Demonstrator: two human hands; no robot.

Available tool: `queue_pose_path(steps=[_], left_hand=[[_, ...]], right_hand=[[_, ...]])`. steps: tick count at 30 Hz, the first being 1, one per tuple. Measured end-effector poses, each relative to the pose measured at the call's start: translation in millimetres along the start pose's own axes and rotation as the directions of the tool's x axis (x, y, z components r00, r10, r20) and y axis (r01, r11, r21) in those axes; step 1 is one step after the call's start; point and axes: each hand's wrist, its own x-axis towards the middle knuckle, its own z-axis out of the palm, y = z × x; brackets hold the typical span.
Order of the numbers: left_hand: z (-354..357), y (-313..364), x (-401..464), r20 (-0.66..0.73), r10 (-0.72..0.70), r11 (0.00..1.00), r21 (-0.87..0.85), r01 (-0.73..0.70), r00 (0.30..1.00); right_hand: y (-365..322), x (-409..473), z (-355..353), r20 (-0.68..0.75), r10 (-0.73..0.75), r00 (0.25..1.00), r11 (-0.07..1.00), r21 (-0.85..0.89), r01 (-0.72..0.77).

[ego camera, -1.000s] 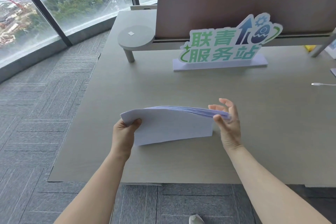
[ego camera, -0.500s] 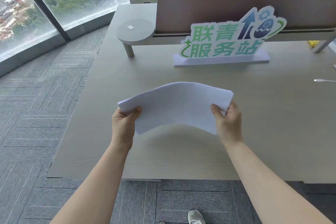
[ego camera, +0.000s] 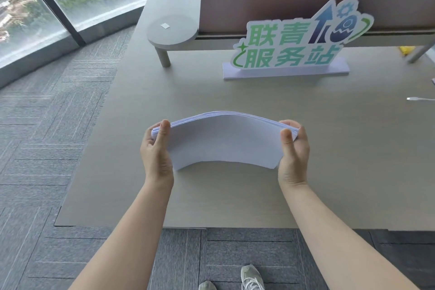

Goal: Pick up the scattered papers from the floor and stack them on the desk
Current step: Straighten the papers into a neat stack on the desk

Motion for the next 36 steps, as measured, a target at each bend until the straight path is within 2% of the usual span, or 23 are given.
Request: queue_pose_path(steps=[7, 15, 20, 24, 29, 36], left_hand=[[1.6, 6.6, 1.3, -0.051, -0.025, 1.000, 0.004, 0.025, 0.998], [-2.3, 4.9, -0.8, -0.026, -0.008, 1.000, -0.001, 0.008, 1.000], [-3.0, 4.8, -0.2, 0.001, -0.010, 1.000, 0.011, 0.010, 1.000], [-7.6, 4.1, -2.4, 0.121, 0.005, 0.997, 0.073, -0.014, 0.993], [-12.7, -4.3, -0.4, 0.208, 0.030, 0.986, 0.152, -0.063, 0.978], [-21.1, -22.7, 5.2, 0.135, -0.098, 0.957, 0.285, 0.056, 0.986]], right_hand=[[-5.8, 9.1, 10.4, -0.134, 0.158, 0.978, 0.983, 0.117, -0.143], [-10.7, 8.8, 12.3, -0.125, 0.123, 0.984, 0.991, 0.065, -0.116], [-6.5, 7.0, 3.7, -0.009, 0.083, 0.997, 0.996, 0.033, -0.083], [2.3, 2.2, -7.6, 0.146, 0.151, 0.978, 0.986, -0.097, -0.138], [16.4, 1.3, -14.8, 0.115, 0.264, 0.958, 0.954, -0.178, -0.242], [32.8, 7.5, -20.5, 0.195, 0.376, 0.906, 0.901, -0.306, -0.308]])
